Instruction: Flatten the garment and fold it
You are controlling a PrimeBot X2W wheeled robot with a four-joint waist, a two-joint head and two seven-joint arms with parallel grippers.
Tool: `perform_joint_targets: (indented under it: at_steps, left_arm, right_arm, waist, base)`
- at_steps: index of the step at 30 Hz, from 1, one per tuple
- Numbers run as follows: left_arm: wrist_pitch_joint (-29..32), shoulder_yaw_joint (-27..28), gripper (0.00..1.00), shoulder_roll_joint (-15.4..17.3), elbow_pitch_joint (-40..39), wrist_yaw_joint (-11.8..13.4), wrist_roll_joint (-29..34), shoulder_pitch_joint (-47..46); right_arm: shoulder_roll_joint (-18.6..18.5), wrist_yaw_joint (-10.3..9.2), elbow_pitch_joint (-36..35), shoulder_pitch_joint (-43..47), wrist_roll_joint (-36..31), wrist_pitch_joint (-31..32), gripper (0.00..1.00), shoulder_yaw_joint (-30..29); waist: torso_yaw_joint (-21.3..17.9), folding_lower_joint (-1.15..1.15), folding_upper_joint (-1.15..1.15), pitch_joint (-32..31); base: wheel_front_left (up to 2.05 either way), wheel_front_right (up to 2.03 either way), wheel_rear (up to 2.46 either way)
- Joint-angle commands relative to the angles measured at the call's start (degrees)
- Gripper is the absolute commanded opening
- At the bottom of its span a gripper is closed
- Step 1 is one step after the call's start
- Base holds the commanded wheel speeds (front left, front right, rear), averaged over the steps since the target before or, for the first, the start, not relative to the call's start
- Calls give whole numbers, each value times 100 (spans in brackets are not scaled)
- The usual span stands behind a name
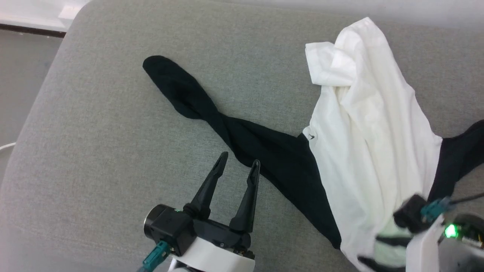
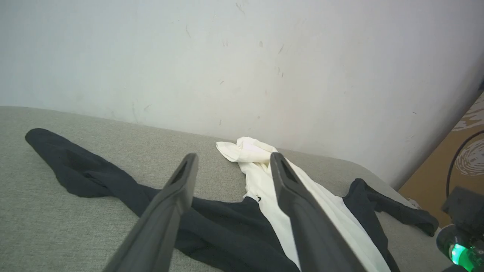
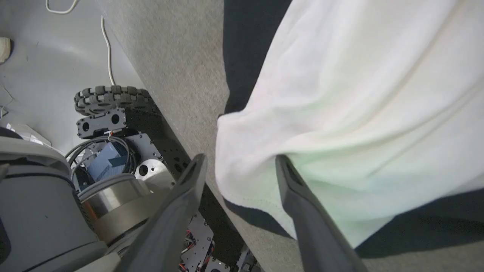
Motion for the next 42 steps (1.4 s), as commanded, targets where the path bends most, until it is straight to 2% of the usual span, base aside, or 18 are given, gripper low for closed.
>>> perform_joint_targets:
  at_steps: [1, 6, 9, 13, 17, 22, 28, 29, 30, 31, 32, 33, 37, 42]
  left_arm:
    - [19, 23, 100, 32, -25, 29, -21, 52]
    - [49, 17, 100, 47, -106, 59, -26, 47]
    - [47, 3, 100, 49, -143, 62, -14, 13]
    - [35, -40, 100, 35, -151, 42, 2, -68]
    - [27, -91, 100, 11, -141, 56, 27, -137]
    - [15, -136, 100, -5, -122, 72, 66, -205]
    - [10, -196, 100, -26, -141, 88, 108, -315]
    - [11, -200, 100, -26, -138, 92, 114, -328]
    - [12, -200, 100, -24, -136, 98, 117, -337]
    - [12, -200, 100, -24, -136, 98, 117, -337]
    - [11, -192, 100, -21, -134, 108, 117, -341]
    - [10, -178, 100, -14, -133, 121, 116, -339]
    - [19, -139, 100, 34, -125, 145, 110, -340]
    - [30, -171, 100, 39, -109, 143, 100, -369]
  right_arm:
    - [196, -5, -67, -186, 61, -114, 100, -200]
    - [732, -5, -135, -659, 268, -268, 100, -1191]
    - [806, -5, 38, -1034, -260, -496, 100, -1779]
    - [1071, -5, 631, -1320, -1326, -744, 100, -2482]
    - [1095, -5, 1221, -1341, -1879, -611, 100, -2706]
    - [969, -5, 2047, -1365, -2176, -445, 100, -2761]
    - [1048, -5, 2882, -1536, -2469, -350, 100, -2838]
    - [1088, -5, 2984, -1570, -2484, -340, 51, -2838]
    - [1134, -5, 3062, -1611, -2483, -349, 30, -2851]
    - [1134, -5, 3062, -1611, -2483, -349, 30, -2851]
    - [1182, -5, 3121, -1660, -2495, -381, 6, -2876]
    - [1214, -5, 3156, -1710, -2505, -419, 0, -2876]
    - [1163, -5, 3178, -1906, -2538, -617, 0, -2950]
    - [747, -5, 3154, -1787, -2792, -516, 0, -3350]
  waist:
    - [-86, 1, 0, -71]
    - [-190, 1, 0, -85]
    - [-207, 1, 0, 2]
    - [-153, 1, 0, 166]
    - [-62, 1, 0, 365]
    - [34, 1, 0, 568]
    - [125, 1, 0, 749]
    - [125, 1, 0, 761]
    - [120, 1, 0, 769]
    - [120, 1, 0, 769]
    - [103, 1, 0, 769]
    - [73, 1, 0, 762]
    - [-98, 1, 0, 690]
    - [-199, 1, 0, 623]
  base:
    - [0, 0, 0]
    - [0, 0, 0]
    - [0, 0, 0]
    - [0, 0, 0]
    - [0, 0, 0]
    - [0, 0, 0]
    - [0, 0, 0]
    - [0, 0, 0]
    - [0, 0, 0]
    - [0, 0, 0]
    - [0, 0, 0]
    - [0, 0, 0]
    - [0, 0, 0]
    - [0, 0, 0]
